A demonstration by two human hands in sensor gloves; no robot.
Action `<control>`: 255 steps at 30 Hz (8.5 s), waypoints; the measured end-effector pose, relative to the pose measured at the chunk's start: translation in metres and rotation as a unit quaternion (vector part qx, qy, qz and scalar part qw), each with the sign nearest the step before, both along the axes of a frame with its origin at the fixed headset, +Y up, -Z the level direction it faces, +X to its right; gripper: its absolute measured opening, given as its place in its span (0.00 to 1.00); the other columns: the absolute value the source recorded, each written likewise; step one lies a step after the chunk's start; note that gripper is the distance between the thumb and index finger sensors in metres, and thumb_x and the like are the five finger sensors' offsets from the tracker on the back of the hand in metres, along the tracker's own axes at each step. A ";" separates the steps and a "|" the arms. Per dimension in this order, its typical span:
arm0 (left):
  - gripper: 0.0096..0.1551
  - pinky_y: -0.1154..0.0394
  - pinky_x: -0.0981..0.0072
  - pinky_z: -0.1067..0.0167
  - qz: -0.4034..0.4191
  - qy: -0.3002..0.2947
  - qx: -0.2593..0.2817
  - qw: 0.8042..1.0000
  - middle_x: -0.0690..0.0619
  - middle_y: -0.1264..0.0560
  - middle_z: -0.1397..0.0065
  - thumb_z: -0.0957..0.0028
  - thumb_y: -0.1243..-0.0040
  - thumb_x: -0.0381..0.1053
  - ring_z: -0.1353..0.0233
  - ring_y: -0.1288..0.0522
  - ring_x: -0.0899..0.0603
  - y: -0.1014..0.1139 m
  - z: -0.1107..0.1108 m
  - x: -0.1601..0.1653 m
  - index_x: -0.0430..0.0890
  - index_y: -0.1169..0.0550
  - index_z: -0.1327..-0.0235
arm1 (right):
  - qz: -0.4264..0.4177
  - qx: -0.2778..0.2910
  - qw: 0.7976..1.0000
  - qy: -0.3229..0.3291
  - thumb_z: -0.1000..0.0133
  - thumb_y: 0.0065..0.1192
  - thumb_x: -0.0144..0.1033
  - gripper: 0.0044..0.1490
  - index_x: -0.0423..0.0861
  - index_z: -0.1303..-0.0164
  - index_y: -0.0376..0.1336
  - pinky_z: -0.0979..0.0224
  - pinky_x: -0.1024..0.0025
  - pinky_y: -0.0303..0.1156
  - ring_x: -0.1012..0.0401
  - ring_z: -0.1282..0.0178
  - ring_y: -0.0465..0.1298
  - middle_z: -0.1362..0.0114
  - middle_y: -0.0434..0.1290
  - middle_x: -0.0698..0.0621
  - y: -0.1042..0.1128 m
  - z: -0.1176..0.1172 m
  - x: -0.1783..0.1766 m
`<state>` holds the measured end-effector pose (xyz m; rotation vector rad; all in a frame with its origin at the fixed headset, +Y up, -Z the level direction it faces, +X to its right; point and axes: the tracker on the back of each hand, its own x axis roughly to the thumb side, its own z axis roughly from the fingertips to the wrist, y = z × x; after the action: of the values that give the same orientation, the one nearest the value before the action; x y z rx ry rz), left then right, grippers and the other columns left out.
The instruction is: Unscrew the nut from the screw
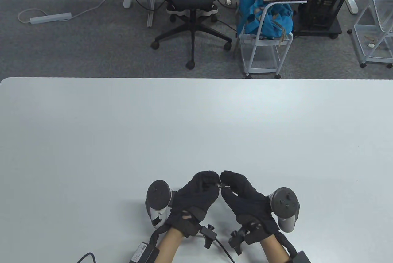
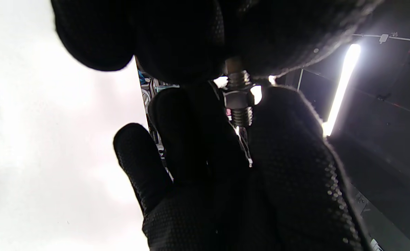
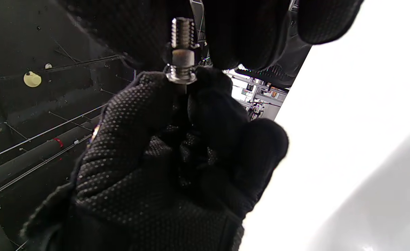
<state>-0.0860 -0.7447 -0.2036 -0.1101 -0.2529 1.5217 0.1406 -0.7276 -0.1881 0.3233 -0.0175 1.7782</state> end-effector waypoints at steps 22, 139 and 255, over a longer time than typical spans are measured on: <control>0.27 0.21 0.41 0.44 -0.003 0.002 0.002 1.000 0.42 0.20 0.38 0.50 0.30 0.53 0.51 0.18 0.45 0.001 0.000 0.000 0.51 0.22 0.37 | 0.012 -0.016 0.999 -0.037 0.39 0.57 0.55 0.42 0.41 0.21 0.58 0.32 0.32 0.64 0.37 0.32 0.70 0.26 0.67 0.35 -0.003 0.001 0.001; 0.26 0.22 0.40 0.44 -0.026 -0.012 0.017 0.999 0.42 0.20 0.37 0.49 0.31 0.53 0.50 0.18 0.44 -0.002 -0.002 0.000 0.51 0.23 0.36 | -0.030 -0.061 0.998 -0.009 0.39 0.57 0.49 0.35 0.37 0.31 0.63 0.37 0.40 0.73 0.48 0.50 0.79 0.45 0.78 0.46 -0.011 -0.003 0.001; 0.26 0.21 0.41 0.45 -0.012 0.006 0.010 1.000 0.42 0.20 0.38 0.49 0.31 0.53 0.51 0.18 0.44 -0.003 -0.003 -0.003 0.51 0.23 0.38 | -0.026 -0.034 0.999 0.007 0.41 0.65 0.41 0.33 0.45 0.25 0.60 0.31 0.37 0.68 0.45 0.37 0.75 0.32 0.71 0.43 -0.004 -0.003 -0.002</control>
<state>-0.0890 -0.7478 -0.2061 -0.0873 -0.2569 1.4959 0.1387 -0.7319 -0.1906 0.2840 0.0454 1.7205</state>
